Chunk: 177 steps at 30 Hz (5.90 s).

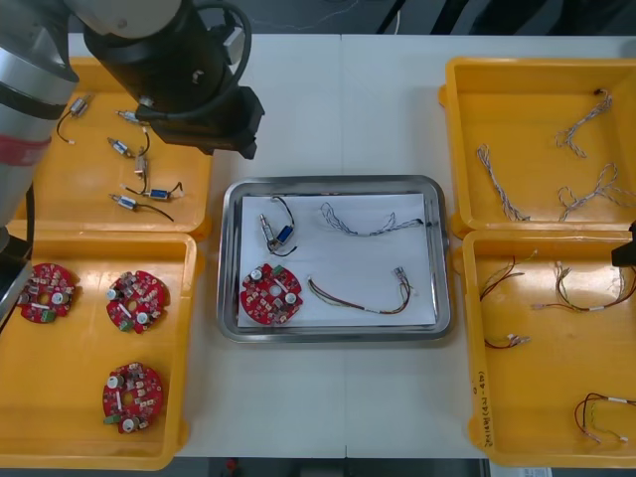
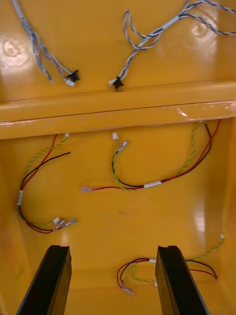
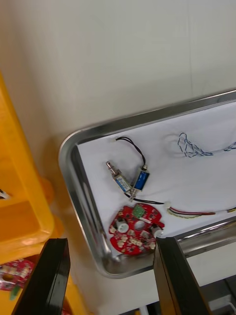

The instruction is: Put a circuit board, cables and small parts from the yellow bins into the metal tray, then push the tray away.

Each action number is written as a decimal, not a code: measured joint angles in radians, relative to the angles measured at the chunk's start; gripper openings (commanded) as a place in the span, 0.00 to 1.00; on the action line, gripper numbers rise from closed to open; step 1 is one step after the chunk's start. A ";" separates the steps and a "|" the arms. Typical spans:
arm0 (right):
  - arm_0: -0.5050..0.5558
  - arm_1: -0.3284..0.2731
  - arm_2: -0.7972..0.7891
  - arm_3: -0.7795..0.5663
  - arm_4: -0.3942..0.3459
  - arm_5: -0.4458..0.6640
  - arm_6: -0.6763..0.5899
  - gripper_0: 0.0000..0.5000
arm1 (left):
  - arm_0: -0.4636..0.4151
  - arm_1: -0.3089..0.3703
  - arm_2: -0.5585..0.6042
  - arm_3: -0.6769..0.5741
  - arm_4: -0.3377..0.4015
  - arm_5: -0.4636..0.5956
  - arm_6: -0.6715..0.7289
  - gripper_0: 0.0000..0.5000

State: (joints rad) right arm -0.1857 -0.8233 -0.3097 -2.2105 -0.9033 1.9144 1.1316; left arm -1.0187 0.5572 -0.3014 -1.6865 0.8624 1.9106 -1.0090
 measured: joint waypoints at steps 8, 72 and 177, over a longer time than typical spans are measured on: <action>-0.073 -0.029 0.040 0.000 -0.111 0.001 0.000 1.00 | 0.059 0.087 0.092 -0.087 0.027 0.001 -0.054 1.00; -0.639 0.319 1.138 0.090 0.188 -0.087 0.331 1.00 | 0.778 0.349 0.565 -0.525 0.137 0.003 -0.210 1.00; -0.576 0.331 1.585 0.218 0.695 -0.401 0.398 0.00 | 0.778 0.349 0.565 -0.485 0.137 0.003 -0.210 1.00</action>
State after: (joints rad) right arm -0.7620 -0.4923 1.2752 -1.9924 -0.2078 1.5133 1.5301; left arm -0.2409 0.9062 0.2641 -2.1713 0.9991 1.9132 -1.2190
